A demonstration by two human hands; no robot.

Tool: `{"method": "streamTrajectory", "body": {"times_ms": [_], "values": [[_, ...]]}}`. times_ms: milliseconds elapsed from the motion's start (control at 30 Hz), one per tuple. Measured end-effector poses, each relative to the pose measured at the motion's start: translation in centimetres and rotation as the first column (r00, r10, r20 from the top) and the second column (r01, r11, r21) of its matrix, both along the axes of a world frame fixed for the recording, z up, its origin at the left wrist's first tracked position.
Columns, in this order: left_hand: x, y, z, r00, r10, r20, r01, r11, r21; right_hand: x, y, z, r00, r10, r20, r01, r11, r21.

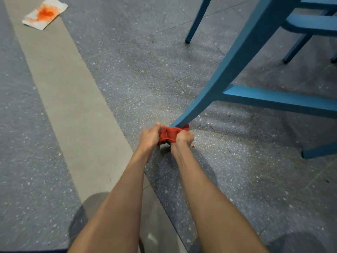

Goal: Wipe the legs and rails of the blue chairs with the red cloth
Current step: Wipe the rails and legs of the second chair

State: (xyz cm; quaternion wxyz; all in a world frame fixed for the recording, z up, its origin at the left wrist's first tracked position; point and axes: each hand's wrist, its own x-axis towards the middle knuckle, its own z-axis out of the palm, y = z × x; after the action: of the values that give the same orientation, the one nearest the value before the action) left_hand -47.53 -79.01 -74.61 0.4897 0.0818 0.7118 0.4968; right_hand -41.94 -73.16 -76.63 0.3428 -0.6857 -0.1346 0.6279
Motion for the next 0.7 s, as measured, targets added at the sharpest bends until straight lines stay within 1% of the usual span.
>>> {"method": "streamTrajectory", "body": {"times_ms": [67,233,333,400,467,533,633,700], "values": [[0.3,-0.2,0.0,0.998,-0.037,-0.041,0.036,0.999,-0.029,0.2,0.4,-0.7,1.000,0.017,-0.006,-0.017,1.000,0.000],[1.0,-0.3,1.1,0.988,-0.125,-0.086,0.120,0.991,-0.060,1.4,0.7,-0.7,0.998,0.064,0.004,-0.064,0.998,0.014],[2.0,0.1,2.1,0.985,-0.139,-0.104,0.135,0.990,-0.043,2.7,1.0,0.1,0.994,0.105,-0.029,-0.103,0.993,0.063],[3.0,0.5,2.8,0.990,-0.115,-0.076,0.115,0.993,-0.004,3.8,1.4,1.6,0.991,0.132,-0.022,-0.129,0.987,0.097],[3.9,0.7,3.3,0.996,-0.088,-0.011,0.088,0.995,0.053,4.8,1.9,3.5,0.987,0.156,-0.025,-0.151,0.978,0.141],[4.9,0.7,3.9,0.993,-0.037,0.111,0.027,0.996,0.090,6.2,2.5,5.8,0.983,0.174,-0.060,-0.160,0.969,0.189],[6.0,0.7,4.7,0.942,0.102,0.319,-0.128,0.990,0.064,7.8,2.8,8.5,0.959,0.249,-0.137,-0.212,0.948,0.236],[7.1,1.0,5.3,0.909,0.132,0.396,-0.164,0.985,0.047,9.0,2.9,9.9,0.952,0.244,-0.184,-0.192,0.946,0.260]]}}
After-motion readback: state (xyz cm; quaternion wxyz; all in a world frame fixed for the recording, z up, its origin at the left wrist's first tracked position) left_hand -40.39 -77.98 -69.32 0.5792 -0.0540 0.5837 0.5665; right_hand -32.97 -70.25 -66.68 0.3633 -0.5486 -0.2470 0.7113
